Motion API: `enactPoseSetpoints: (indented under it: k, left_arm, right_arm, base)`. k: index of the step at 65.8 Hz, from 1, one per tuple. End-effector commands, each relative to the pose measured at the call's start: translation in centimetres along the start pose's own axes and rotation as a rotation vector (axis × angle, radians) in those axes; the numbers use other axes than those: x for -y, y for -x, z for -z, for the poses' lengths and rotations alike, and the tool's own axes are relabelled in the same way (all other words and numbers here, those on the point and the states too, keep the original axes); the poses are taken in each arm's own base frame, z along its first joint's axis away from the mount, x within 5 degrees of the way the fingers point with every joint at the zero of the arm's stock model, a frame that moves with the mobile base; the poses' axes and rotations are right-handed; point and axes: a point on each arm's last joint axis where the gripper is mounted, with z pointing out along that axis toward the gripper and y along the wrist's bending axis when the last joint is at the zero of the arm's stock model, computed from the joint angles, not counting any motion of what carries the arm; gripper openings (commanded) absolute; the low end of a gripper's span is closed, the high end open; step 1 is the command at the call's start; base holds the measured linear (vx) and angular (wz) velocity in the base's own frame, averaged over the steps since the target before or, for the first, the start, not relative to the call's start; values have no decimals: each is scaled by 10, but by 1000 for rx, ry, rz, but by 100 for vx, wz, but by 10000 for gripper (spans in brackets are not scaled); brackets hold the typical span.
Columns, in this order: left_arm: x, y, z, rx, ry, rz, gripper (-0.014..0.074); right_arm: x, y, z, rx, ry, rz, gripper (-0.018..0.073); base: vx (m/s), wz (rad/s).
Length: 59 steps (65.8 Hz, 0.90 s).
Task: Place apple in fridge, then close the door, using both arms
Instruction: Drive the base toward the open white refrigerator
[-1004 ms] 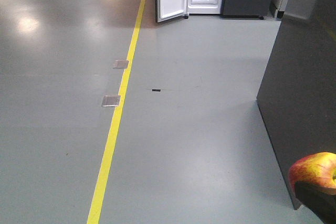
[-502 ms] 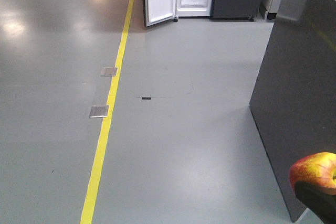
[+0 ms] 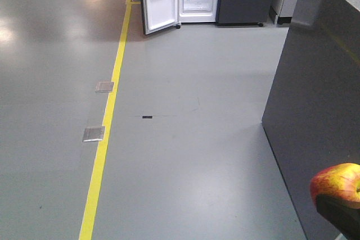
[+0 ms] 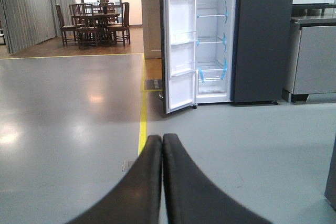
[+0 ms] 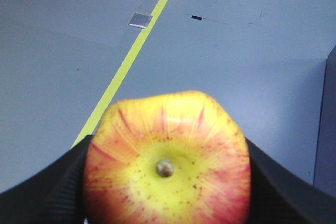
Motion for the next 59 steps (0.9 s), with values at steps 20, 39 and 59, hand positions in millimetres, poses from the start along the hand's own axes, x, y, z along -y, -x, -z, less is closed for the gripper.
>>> enactPoseSetpoints:
  k: [20, 39, 59]
  left_arm:
    - [0, -2, 0, 59, -2, 0, -6]
    - [0, -2, 0, 59, -2, 0, -6]
    - [0, -2, 0, 59, -2, 0, -6]
  right_arm:
    - [-1, 12, 5, 89, 1, -1, 344]
    - [-1, 12, 5, 89, 1, -1, 344]
    - [-1, 12, 5, 89, 1, -1, 344]
  base:
    - [24, 3]
    - [27, 12]
    - [30, 9]
